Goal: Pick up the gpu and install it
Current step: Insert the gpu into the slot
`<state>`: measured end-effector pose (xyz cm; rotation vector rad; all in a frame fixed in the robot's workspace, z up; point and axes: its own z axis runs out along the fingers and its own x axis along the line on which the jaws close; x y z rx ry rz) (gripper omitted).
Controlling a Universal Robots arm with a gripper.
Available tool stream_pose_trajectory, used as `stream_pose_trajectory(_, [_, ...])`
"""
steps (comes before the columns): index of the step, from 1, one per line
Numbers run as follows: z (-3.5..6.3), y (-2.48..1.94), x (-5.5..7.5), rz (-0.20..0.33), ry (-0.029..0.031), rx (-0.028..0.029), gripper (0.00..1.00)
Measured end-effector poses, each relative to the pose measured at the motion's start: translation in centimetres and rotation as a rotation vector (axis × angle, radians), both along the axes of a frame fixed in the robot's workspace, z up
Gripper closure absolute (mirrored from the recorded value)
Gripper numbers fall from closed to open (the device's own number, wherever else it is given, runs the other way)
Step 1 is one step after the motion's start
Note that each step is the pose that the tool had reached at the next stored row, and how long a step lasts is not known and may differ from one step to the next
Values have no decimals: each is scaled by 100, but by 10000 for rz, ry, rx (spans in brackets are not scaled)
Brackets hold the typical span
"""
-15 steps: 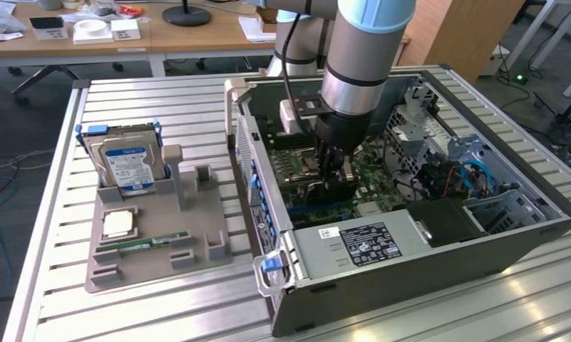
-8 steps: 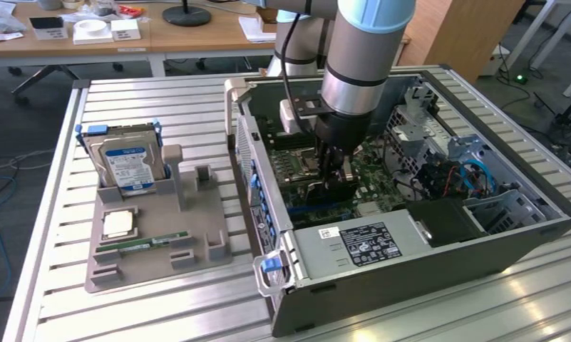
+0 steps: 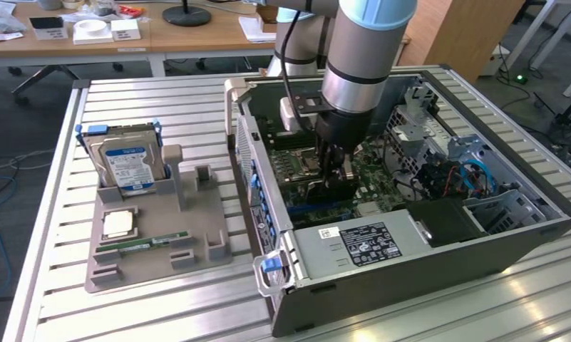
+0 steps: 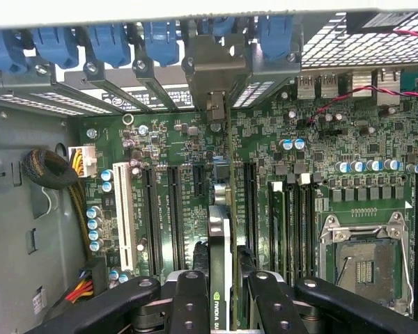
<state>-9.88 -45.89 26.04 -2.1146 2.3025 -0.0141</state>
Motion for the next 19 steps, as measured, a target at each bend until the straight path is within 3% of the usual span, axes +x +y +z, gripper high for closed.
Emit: stream_pose_trajectory(19, [0,-29,18,-49,1,-5,74])
